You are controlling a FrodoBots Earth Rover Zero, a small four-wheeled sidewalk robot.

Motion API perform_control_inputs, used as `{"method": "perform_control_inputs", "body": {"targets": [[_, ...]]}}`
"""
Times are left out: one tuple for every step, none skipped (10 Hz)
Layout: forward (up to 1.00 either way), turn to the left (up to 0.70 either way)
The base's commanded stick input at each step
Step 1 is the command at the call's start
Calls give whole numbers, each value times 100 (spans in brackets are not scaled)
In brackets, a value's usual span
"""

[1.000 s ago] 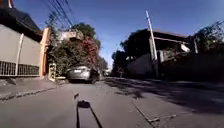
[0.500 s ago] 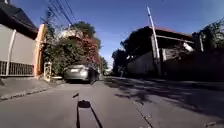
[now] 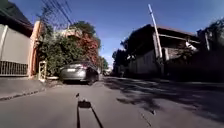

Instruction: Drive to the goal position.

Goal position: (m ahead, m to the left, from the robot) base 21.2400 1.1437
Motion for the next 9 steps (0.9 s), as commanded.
{"method": "perform_control_inputs", "body": {"targets": [[100, 5], [100, 0], [100, 3], [100, 8], [100, 11], [100, 11], [100, 7], [100, 0], [100, 0]]}}
